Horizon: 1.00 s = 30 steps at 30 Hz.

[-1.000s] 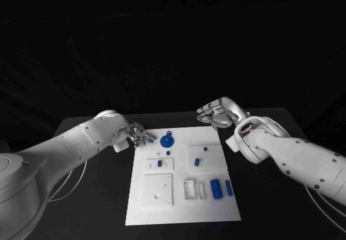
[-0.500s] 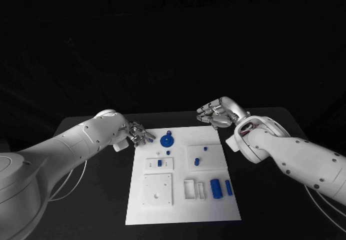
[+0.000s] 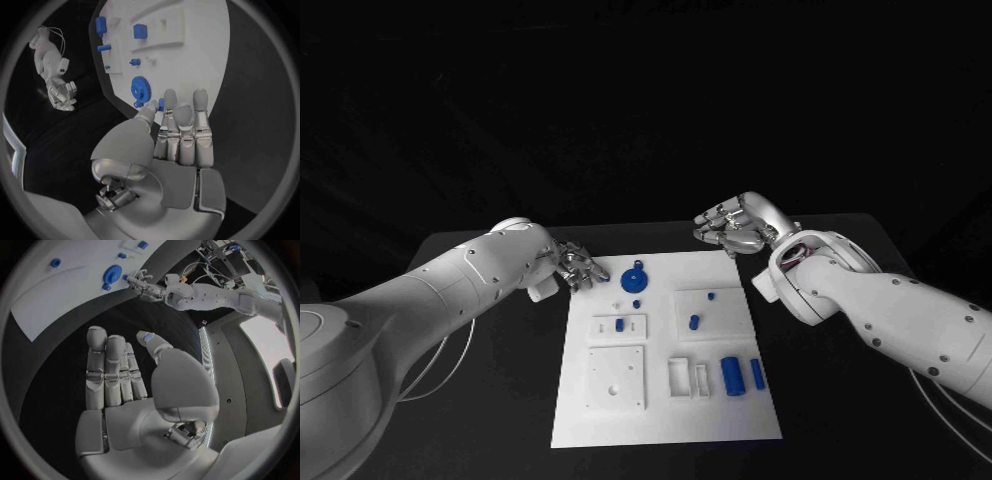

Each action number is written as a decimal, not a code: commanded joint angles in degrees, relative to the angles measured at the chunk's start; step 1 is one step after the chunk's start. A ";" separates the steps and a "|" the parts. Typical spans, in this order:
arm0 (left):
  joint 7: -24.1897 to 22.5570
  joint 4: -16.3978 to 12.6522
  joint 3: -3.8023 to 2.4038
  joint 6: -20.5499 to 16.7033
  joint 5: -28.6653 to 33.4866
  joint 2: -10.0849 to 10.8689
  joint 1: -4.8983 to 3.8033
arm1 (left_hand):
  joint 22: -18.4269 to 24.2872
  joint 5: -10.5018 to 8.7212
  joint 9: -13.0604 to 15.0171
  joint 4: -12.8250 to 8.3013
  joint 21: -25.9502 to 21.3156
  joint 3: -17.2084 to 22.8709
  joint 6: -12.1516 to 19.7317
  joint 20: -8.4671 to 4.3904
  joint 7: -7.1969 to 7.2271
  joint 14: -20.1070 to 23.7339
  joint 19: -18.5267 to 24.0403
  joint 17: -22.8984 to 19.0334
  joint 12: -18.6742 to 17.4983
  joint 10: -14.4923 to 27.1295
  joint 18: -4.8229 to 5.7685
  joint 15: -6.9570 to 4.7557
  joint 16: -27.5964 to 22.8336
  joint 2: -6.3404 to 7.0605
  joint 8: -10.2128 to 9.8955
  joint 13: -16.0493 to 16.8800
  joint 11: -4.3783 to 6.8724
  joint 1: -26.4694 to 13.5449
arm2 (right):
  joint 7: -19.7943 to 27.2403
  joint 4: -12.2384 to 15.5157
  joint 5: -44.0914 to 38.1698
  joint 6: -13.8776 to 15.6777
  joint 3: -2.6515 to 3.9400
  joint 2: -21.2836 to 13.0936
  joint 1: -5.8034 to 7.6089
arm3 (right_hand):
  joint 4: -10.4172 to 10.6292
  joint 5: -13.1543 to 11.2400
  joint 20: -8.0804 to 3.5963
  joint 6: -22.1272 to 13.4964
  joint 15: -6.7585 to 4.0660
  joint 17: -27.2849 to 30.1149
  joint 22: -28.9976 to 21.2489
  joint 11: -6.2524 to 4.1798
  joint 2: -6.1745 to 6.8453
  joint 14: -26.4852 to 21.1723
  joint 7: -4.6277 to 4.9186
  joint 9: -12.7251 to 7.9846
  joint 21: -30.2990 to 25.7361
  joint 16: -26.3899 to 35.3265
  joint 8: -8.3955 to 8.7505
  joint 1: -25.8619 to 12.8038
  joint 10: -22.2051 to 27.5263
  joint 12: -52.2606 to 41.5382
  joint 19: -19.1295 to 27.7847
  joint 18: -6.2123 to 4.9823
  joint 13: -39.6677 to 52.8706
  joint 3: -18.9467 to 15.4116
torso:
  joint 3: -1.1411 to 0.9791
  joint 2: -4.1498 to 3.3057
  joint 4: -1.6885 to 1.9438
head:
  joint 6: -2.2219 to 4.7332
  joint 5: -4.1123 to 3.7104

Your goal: Assemble the parts on the task board

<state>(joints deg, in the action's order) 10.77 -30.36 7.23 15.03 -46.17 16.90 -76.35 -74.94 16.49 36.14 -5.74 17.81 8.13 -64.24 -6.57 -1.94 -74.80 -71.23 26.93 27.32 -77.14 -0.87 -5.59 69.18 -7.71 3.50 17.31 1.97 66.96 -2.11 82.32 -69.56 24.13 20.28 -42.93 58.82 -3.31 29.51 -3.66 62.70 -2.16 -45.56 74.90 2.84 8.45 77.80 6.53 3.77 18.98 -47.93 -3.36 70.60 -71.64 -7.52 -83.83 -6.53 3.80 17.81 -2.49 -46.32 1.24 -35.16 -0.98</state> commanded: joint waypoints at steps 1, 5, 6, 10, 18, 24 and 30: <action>-0.57 -0.31 0.00 1.35 1.28 -0.03 0.03 | -1.16 1.20 0.97 -1.11 0.42 1.29 0.24 0.01 -0.09 0.37 0.43 -0.09 -0.44 -0.07 0.14 0.16 0.16 -0.61 0.35 -0.18 0.03 1.18 | 0.17 0.06 -0.39 -0.44 0.03 0.00 0.01 | 0.10 0.27 0.27 -0.23 0.00 0.06 2.11 -0.06 0.18 -0.12 0.06 0.03 0.03 -0.22 -0.24 -0.21 -0.34 0.29 -1.06 -0.92 -0.07 0.24 | -0.01 0.02 -0.01 | 0.04 0.11; -0.61 -0.64 -0.01 1.34 1.52 0.15 0.03 | -1.17 2.15 1.53 -2.49 0.87 2.69 0.30 0.03 -0.26 0.39 0.63 -0.08 -0.77 -0.26 0.02 0.18 0.21 -0.76 0.33 -0.44 -0.02 1.18 | 0.18 0.09 -0.39 -0.46 0.03 -0.04 0.01 | 0.07 0.39 0.25 -0.19 -0.01 0.08 2.08 -0.08 0.25 -0.13 0.05 0.03 -0.10 -0.21 -0.24 -0.18 -0.40 0.27 -1.04 -0.91 -0.07 0.25 | -0.01 0.03 0.03 | 0.02 0.17; -0.62 -0.73 -0.01 1.29 1.57 0.20 0.03 | -1.18 2.55 1.60 -2.85 0.96 3.03 0.30 0.02 -0.32 0.38 0.67 -0.08 -0.84 -0.28 -0.02 0.19 0.22 -0.80 0.33 -0.49 -0.04 1.35 | 0.18 0.09 -0.39 -0.46 0.03 -0.06 0.01 | 0.07 0.39 0.25 -0.19 -0.01 0.08 2.08 -0.08 0.25 -0.13 0.05 0.03 -0.10 -0.21 -0.24 -0.18 -0.40 0.27 -1.04 -0.91 -0.07 0.25 | 0.01 0.03 0.04 | 0.01 0.18; -0.69 -1.20 -0.01 0.92 1.70 0.46 0.02 | -1.21 4.14 1.87 -4.14 1.66 4.42 -0.09 -0.01 -0.37 0.24 0.82 0.01 -1.06 -0.67 -0.21 0.14 0.40 -0.75 0.32 -0.69 -0.01 1.00 | 0.20 0.12 -0.39 -0.47 0.03 -0.10 0.01 | 0.07 0.39 0.25 -0.19 -0.01 0.08 2.08 -0.08 0.25 -0.13 0.05 0.03 -0.10 -0.21 -0.24 -0.18 -0.40 0.27 -1.04 -0.91 -0.07 0.25 | -0.01 0.01 0.03 | 0.06 0.38; 0.05 -3.89 -0.08 -2.35 4.69 2.07 -0.13 | -1.18 7.37 2.24 -5.55 2.82 6.18 -1.54 -0.32 -0.04 -0.41 0.74 0.34 -1.24 -1.82 -0.31 -0.20 0.72 -0.04 0.36 -0.86 0.25 -0.21 | 0.17 0.25 -0.39 -0.45 0.03 -0.41 0.01 | 0.07 0.39 0.25 -0.19 -0.01 0.08 2.08 -0.08 0.25 -0.13 0.05 0.03 -0.10 -0.21 -0.24 -0.18 -0.40 0.27 -1.04 -0.91 -0.07 0.25 | 0.05 0.16 0.21 | 0.07 0.74; 6.31 -11.35 -0.09 -9.02 8.99 6.12 -1.27 | -1.13 13.59 3.04 -7.49 3.98 8.62 -3.28 -1.01 0.61 -1.59 0.11 0.65 -2.02 -4.00 -0.24 -0.92 0.58 1.12 0.76 -1.35 0.77 -3.37 | 0.15 0.18 -0.37 -0.47 0.03 -0.77 0.01 | 0.07 0.39 0.25 -0.19 -0.01 0.08 2.08 -0.08 0.25 -0.13 0.05 0.03 -0.10 -0.21 -0.24 -0.18 -0.40 0.27 -1.04 -0.91 -0.07 0.25 | 0.20 0.39 0.38 | 0.05 1.27; 10.32 -20.45 -0.07 -12.74 9.47 10.91 -1.71 | -1.00 15.25 2.48 -8.92 3.99 8.71 -5.14 -1.04 1.08 -2.80 0.09 0.90 -5.61 -7.99 -0.08 -0.95 -0.92 1.65 0.64 -3.02 0.98 -5.20 | 0.21 -0.34 -0.33 -0.50 0.03 -0.89 0.00 | 0.07 0.39 0.25 -0.19 -0.01 0.08 2.08 -0.08 0.25 -0.13 0.05 0.03 -0.10 -0.21 -0.24 -0.18 -0.40 0.27 -1.04 -0.91 -0.07 0.25 | 0.63 1.06 0.88 | -0.33 2.17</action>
<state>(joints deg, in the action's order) 16.82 -49.05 7.17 6.78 -39.06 27.25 -77.94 -74.92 31.45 37.36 -7.45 21.61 9.97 -67.90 -7.19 -1.92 -77.19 -71.04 27.74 22.07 -82.65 -0.87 -6.53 68.42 -6.03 4.19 14.40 1.81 62.23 -2.17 82.11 -69.56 24.10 20.28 -43.81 58.81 -3.31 29.51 -3.66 62.77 -2.16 -45.57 74.94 2.84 8.45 77.80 6.46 3.77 18.98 -47.92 -3.36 70.60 -71.64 -7.52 -83.83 -6.47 3.80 17.81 -2.13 -45.66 1.81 -35.24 0.83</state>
